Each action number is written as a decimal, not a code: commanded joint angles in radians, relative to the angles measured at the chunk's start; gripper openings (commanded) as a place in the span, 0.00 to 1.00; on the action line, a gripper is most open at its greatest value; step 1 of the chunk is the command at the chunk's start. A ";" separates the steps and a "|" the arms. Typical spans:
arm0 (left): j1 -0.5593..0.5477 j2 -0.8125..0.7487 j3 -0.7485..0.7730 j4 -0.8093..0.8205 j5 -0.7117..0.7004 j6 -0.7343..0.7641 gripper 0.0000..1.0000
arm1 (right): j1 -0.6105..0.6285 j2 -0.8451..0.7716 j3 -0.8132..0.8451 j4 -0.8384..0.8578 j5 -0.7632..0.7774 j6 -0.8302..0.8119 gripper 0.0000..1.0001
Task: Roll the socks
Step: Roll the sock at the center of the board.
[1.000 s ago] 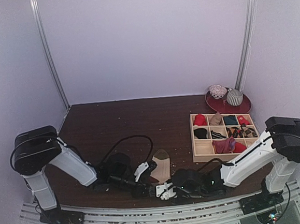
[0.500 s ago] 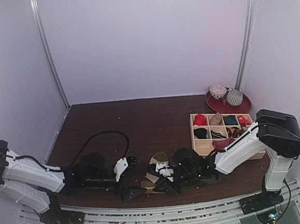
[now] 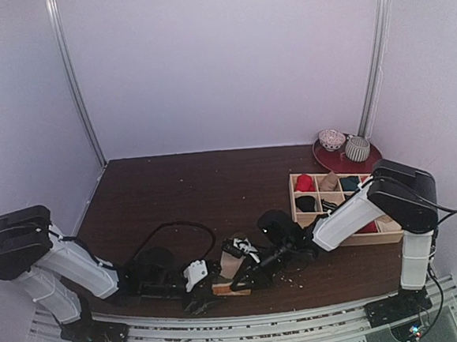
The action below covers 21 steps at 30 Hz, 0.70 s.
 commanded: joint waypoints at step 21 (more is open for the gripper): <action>0.006 0.151 0.148 -0.187 0.139 -0.253 0.00 | 0.027 -0.205 -0.122 -0.245 0.359 -0.015 0.35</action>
